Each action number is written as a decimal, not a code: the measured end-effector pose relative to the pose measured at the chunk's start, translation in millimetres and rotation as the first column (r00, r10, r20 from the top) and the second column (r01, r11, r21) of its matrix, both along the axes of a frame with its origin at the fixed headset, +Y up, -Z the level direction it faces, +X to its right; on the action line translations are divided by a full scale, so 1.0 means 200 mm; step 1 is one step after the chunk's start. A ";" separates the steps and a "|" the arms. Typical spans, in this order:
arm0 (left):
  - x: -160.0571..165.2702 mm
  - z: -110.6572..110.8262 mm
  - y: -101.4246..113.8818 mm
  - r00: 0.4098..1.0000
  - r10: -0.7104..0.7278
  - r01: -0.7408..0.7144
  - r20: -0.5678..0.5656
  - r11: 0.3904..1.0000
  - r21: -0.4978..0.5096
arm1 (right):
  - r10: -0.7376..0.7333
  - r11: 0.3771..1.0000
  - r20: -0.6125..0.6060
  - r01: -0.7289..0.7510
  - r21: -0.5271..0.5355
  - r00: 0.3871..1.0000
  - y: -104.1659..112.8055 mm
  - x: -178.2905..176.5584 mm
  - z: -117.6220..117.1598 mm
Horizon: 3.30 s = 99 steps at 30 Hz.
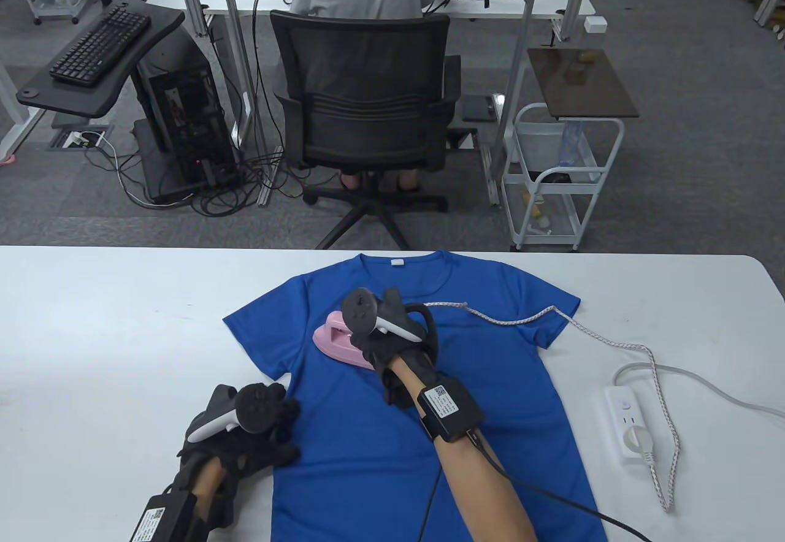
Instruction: Iron t-shirt with electric iron on table
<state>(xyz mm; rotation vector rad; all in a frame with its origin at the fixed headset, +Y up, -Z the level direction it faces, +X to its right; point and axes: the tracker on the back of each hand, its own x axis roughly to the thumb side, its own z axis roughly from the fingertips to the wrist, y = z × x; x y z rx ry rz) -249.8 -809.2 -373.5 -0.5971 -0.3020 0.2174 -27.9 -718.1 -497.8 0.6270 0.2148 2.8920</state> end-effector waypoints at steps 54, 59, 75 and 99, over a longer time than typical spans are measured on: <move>0.01 0.00 0.00 1.000 -0.004 0.004 0.002 1.000 -0.017 | -0.221 0.953 0.358 0.123 0.276 0.907 -0.06 0.11 -0.34; 0.00 0.00 0.00 1.000 -0.004 0.004 0.002 1.000 -0.016 | -0.176 0.959 0.414 0.060 0.277 0.893 -0.07 0.17 -0.30; 0.01 0.00 0.00 1.000 -0.009 0.009 0.001 1.000 -0.011 | -0.023 0.988 0.464 -0.052 0.148 0.886 -0.07 0.13 -0.47; 0.01 0.00 0.00 1.000 -0.007 0.007 0.000 1.000 -0.013 | 0.115 0.972 0.436 -0.192 0.136 0.892 -0.04 0.34 -0.25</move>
